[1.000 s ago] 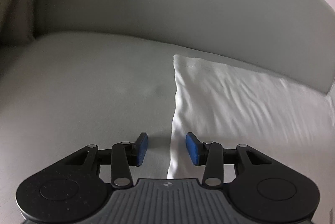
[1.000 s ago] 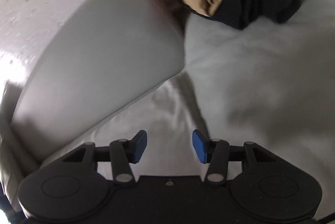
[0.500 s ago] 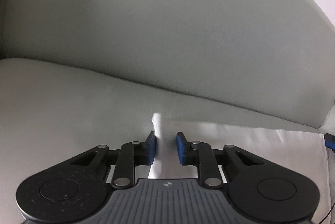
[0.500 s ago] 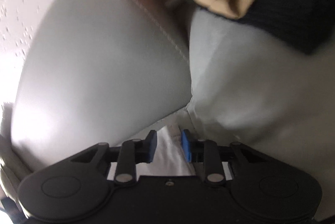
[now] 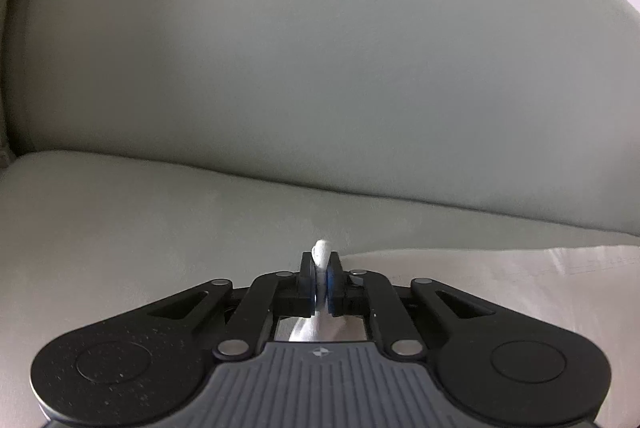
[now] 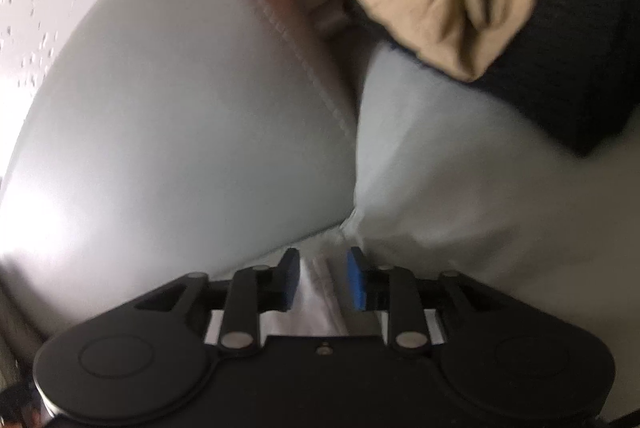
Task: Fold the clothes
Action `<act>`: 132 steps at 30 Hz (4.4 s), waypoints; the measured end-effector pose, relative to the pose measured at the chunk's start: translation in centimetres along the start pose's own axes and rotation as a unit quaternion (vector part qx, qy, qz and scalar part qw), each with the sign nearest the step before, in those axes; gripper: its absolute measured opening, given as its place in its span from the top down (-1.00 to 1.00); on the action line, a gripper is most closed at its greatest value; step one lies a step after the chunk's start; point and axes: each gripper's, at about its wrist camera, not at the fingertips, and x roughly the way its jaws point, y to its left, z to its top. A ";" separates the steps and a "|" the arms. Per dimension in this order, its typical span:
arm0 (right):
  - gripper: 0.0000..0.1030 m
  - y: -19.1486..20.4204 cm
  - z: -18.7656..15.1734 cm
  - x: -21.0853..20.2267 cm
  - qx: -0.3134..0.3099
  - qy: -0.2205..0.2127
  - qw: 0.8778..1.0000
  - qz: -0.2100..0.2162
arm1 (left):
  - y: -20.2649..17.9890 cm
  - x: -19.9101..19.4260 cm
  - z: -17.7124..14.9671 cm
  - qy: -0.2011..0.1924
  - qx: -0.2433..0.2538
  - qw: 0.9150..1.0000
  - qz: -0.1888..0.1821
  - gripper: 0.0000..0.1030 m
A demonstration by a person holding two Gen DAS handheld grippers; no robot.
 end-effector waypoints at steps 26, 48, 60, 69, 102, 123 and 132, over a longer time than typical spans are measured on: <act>0.87 2.6 -5.7 -13.2 0.015 -0.064 0.998 0.024 | -0.5 -9.0 -2.3 -0.067 0.060 0.996 0.006 0.89; 0.87 -5.6 -20.3 -31.6 0.153 0.015 0.988 0.005 | -4.6 -25.7 -25.9 -0.016 0.191 0.973 0.129 0.88; 0.87 -5.8 -21.7 -37.5 0.142 -0.032 0.989 0.020 | -2.9 -28.5 -27.3 -0.011 0.164 0.983 0.086 0.87; 0.82 -7.3 -23.8 -35.4 0.152 0.005 0.988 -0.015 | -2.7 -28.1 -29.1 0.018 0.156 0.981 0.110 0.69; 0.73 4.0 -23.9 -31.2 -0.057 0.084 0.995 0.013 | -9.9 -25.9 -26.9 0.019 0.128 0.991 -0.034 0.40; 0.56 -0.2 -28.2 -36.3 -0.014 0.193 0.980 0.046 | -7.3 -32.6 -35.1 0.078 0.137 0.978 -0.136 0.51; 0.65 4.1 -28.0 -33.0 -0.091 0.107 0.989 0.041 | -9.3 -30.6 -31.8 0.003 0.090 0.993 -0.075 0.57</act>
